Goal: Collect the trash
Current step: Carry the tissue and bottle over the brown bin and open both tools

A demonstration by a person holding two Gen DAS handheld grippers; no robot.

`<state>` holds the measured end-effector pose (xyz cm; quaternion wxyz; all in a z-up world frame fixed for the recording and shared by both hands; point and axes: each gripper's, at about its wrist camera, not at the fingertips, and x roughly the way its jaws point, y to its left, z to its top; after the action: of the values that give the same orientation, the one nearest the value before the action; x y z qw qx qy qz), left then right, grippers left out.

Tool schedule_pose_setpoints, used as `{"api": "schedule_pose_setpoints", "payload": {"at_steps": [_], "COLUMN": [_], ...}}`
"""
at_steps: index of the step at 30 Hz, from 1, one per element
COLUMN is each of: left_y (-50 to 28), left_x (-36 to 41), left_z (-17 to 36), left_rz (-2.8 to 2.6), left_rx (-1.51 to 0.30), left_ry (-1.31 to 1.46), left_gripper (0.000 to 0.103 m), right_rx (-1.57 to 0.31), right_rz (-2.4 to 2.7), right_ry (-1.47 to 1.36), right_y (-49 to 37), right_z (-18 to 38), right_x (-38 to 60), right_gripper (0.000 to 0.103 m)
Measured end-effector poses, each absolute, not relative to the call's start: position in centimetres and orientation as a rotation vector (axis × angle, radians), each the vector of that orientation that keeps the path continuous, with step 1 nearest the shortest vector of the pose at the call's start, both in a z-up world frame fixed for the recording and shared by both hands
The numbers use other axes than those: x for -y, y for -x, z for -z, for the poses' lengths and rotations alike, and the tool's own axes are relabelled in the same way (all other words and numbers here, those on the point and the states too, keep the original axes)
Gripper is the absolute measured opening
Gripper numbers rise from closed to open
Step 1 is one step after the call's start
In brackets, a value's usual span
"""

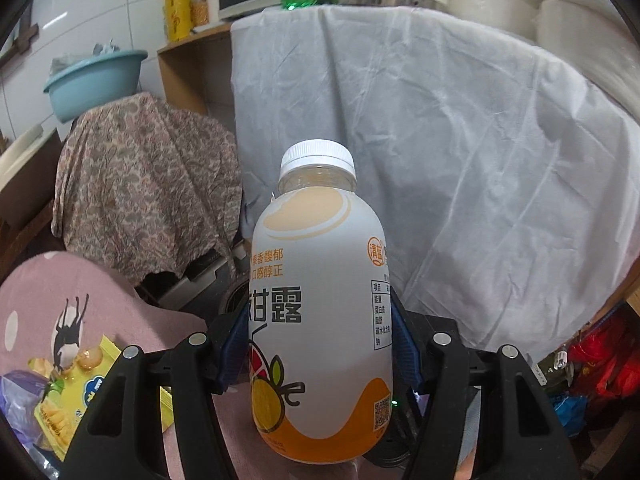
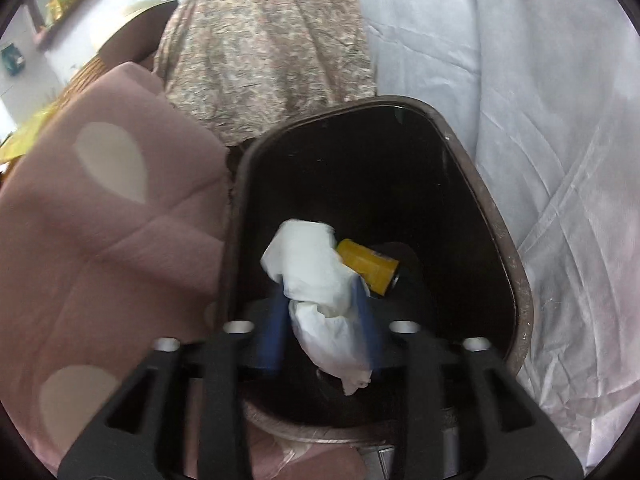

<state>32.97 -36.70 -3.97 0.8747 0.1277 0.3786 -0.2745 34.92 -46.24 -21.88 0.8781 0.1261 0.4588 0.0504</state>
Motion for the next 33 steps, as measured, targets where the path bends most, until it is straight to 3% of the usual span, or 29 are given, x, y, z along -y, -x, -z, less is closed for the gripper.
{"api": "schedule_pose_setpoints", "payload": {"at_steps": [1,2,16,28,30,33], "left_y": [-33.5,-33.8,-38.7,-40.1,-39.8,-39.4], "left_x": [36.6,36.8,40.5,43.4,43.5,43.1], "left_z": [4.4,4.8,11.4,16.7,16.8,16.0], "left_rz": [0.570,0.568,0.482,0.432,0.436,0.449], "left_rx": [-0.810,-0.821,-1.039,-1.260,-1.254,-1.231], "left_ry": [-0.256,-0.249,-0.295,-0.402,-0.402,-0.375], "left_gripper": [0.061,0.061,0.061,0.062,0.075,0.083], "right_rx": [-0.945,-0.922,-0.808,-0.740,-0.737,-0.730], "right_rz": [-0.083,-0.075,-0.012,0.097,0.110,0.121], "right_ry": [-0.267,-0.267,-0.166,-0.244,-0.252,-0.262], "right_y": [-34.7,-34.4,-27.2,-20.8,-19.9,-18.8], "right_z": [21.9,21.7,18.8,17.8,17.6,17.1], "right_x": [46.4,46.4,48.1,51.1,51.2,51.3], "right_gripper": [0.078,0.079,0.081,0.085,0.085,0.086]}}
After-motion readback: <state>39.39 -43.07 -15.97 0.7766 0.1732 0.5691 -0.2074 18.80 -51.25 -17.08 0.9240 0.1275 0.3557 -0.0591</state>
